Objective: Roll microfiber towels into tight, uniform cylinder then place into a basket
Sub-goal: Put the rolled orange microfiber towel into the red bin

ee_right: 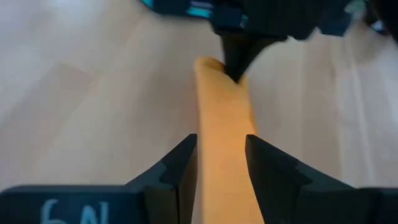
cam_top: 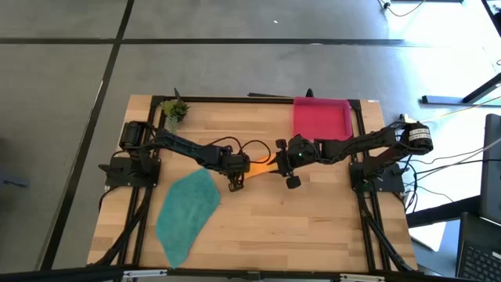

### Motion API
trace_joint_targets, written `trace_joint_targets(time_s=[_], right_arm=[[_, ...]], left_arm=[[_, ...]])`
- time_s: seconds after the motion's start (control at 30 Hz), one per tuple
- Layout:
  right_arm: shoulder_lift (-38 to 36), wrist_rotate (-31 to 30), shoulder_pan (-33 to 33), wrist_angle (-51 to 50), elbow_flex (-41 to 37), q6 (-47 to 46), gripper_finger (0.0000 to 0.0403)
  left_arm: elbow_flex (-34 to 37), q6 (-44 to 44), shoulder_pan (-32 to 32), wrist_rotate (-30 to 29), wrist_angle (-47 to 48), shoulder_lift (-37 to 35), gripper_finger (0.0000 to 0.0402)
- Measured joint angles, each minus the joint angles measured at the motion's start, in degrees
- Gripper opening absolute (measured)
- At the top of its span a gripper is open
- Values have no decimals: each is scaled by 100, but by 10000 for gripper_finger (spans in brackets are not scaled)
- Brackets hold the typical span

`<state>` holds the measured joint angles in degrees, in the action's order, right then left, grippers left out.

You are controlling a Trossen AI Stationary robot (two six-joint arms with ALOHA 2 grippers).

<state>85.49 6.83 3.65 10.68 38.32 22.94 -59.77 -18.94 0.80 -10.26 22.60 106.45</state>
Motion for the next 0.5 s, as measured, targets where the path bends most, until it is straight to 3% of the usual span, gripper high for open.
trace_joint_targets(time_s=[0.5], right_arm=[[0, -122, -358, -506, 0, -38, 136]], left_arm=[[18, -2, 2, 76, -880, 33, 0]])
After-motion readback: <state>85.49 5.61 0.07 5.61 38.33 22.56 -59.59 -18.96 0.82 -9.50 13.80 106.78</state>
